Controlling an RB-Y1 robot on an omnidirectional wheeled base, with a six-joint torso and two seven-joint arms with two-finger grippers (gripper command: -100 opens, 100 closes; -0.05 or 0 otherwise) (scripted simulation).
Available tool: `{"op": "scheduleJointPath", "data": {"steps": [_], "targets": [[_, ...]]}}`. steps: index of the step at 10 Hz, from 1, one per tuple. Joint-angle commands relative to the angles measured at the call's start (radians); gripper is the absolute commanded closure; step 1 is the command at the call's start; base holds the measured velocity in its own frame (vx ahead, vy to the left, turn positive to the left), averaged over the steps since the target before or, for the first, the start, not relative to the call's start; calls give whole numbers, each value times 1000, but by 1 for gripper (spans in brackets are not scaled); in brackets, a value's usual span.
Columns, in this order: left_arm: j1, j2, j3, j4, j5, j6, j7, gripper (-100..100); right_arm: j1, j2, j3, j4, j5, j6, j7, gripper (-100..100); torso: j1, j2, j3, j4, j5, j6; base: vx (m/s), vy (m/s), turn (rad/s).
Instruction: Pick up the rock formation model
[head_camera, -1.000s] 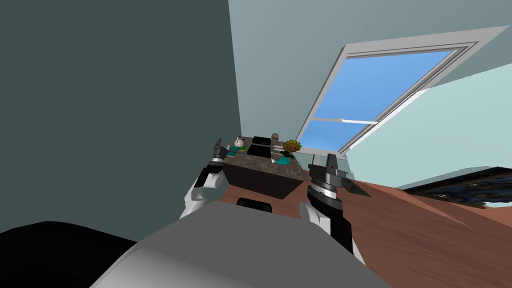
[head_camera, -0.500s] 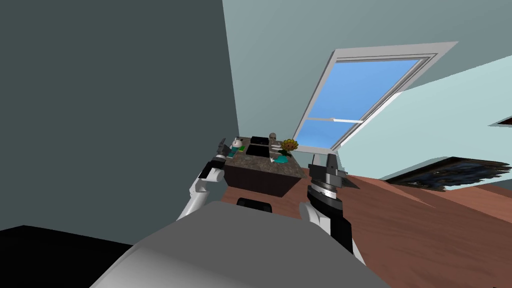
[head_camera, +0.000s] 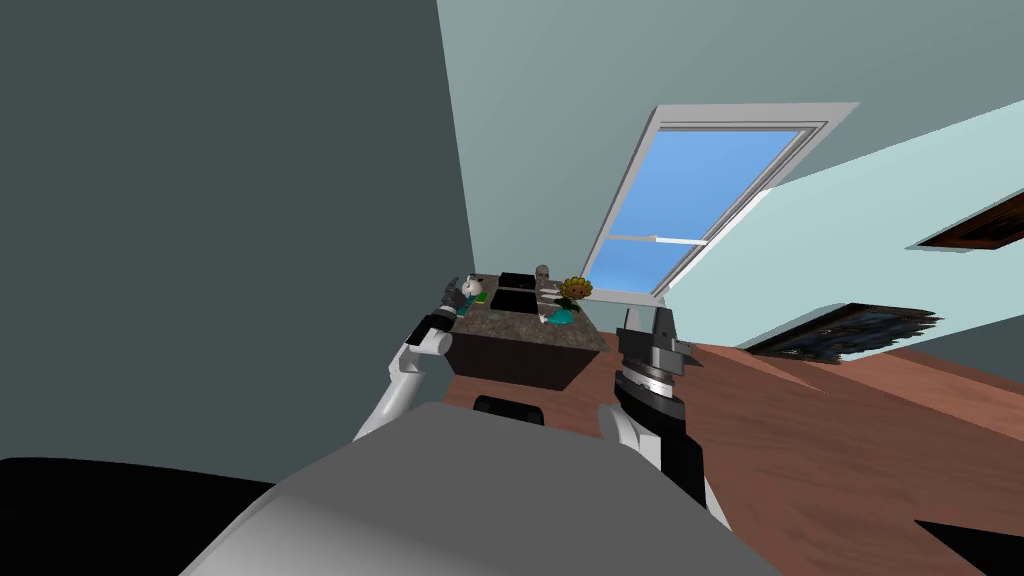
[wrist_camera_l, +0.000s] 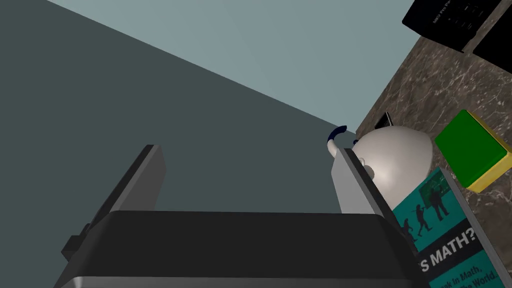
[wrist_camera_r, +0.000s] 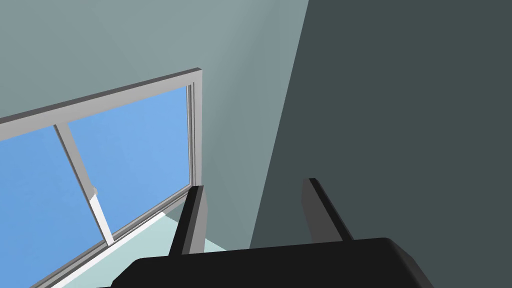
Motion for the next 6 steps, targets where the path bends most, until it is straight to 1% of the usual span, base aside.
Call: {"op": "scheduleJointPath", "data": {"steps": [1, 2, 3, 4, 5, 6], "targets": [[-13, 7, 2, 4, 8, 50, 8, -100, 0, 0, 0, 0, 0, 0, 0, 0, 0, 0, 0, 0, 0, 0, -11, 42, -93], [-13, 7, 2, 4, 8, 67, 8, -100, 0, 0, 0, 0, 0, 0, 0, 0, 0, 0, 0, 0, 0, -1, -4, 22, 17], [-56, 19, 4, 37, 22, 102, 24, -100, 0, 0, 0, 0, 0, 0, 0, 0, 0, 0, 0, 0, 0, -1, -11, 41, -146], [-56, 19, 4, 37, 22, 127, 24, -100, 0, 0, 0, 0, 0, 0, 0, 0, 1, 0, 0, 0, 0, 0, -14, 47, -94], [-56, 19, 4, 37, 22, 139, 24, -100, 0, 0, 0, 0, 0, 0, 0, 0, 1, 0, 0, 0, 0, -1, -4, 20, 9], [-99, 30, 5, 72, 37, 177, 39, -100, 0, 0, 0, 0, 0, 0, 0, 0, 0, 0, 0, 0, 0, -1, -9, 34, -138]]}}
